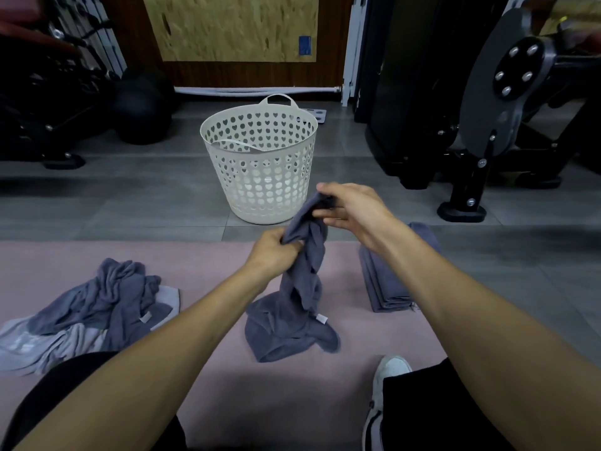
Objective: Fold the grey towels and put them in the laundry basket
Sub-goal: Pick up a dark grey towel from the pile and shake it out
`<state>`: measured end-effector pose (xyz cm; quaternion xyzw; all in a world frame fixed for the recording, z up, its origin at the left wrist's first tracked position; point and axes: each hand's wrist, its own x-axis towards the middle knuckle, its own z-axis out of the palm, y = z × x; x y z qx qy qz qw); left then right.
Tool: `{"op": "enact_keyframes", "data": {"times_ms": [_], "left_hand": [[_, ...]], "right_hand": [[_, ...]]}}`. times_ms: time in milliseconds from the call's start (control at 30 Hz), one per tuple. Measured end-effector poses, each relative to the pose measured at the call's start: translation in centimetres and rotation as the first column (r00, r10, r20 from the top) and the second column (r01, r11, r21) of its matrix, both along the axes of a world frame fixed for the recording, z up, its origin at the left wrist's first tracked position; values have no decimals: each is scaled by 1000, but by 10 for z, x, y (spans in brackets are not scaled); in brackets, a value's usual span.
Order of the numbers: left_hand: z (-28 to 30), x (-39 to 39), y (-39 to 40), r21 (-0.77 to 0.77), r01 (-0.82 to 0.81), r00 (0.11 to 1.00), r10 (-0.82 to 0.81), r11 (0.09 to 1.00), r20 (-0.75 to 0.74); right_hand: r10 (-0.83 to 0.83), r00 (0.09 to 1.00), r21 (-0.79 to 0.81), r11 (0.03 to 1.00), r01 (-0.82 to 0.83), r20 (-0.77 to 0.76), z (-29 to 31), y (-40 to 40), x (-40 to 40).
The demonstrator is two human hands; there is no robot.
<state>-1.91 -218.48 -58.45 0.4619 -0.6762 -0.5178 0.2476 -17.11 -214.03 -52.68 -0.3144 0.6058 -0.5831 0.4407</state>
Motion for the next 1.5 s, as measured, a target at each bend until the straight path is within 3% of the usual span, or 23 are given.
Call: {"op": "enact_keyframes", "data": {"times_ms": [133, 267, 400, 500, 700, 867, 1033, 1233, 1367, 1500], "left_hand": [[13, 9, -20, 151, -135, 983, 152, 979, -107], [25, 18, -32, 223, -140, 953, 192, 965, -235], [35, 17, -30, 273, -78, 928, 170, 959, -332], [38, 17, -30, 305, -95, 898, 213, 948, -384], [52, 29, -37, 329, -68, 829, 237, 942, -507], [63, 37, -42, 353, -103, 772, 299, 930, -561], [63, 41, -42, 380, -86, 738, 315, 921, -597], [63, 48, -45, 408, -79, 727, 332, 910, -600], [62, 54, -47, 419, -94, 729, 349, 903, -589], [62, 58, -49, 431, -86, 728, 352, 898, -588]], "right_hand": [[-48, 953, 45, 997, 64, -299, -7, 5, -18], [-93, 923, 64, 990, 126, -373, -16, 3, -34], [-26, 920, 183, 977, 106, -392, -29, -2, -34], [116, 871, 352, 933, 68, -478, -37, 5, -29], [485, 674, 577, 810, -106, -557, -49, 12, -20], [503, 598, 552, 825, -117, -624, -47, 10, 2], [514, 464, 593, 805, 31, -722, -58, 10, 28], [449, 334, 516, 844, 144, -829, -74, -1, 53], [404, 365, 476, 869, 131, -839, -64, -3, 44], [480, 410, 553, 829, 77, -776, -70, 1, 43]]}}
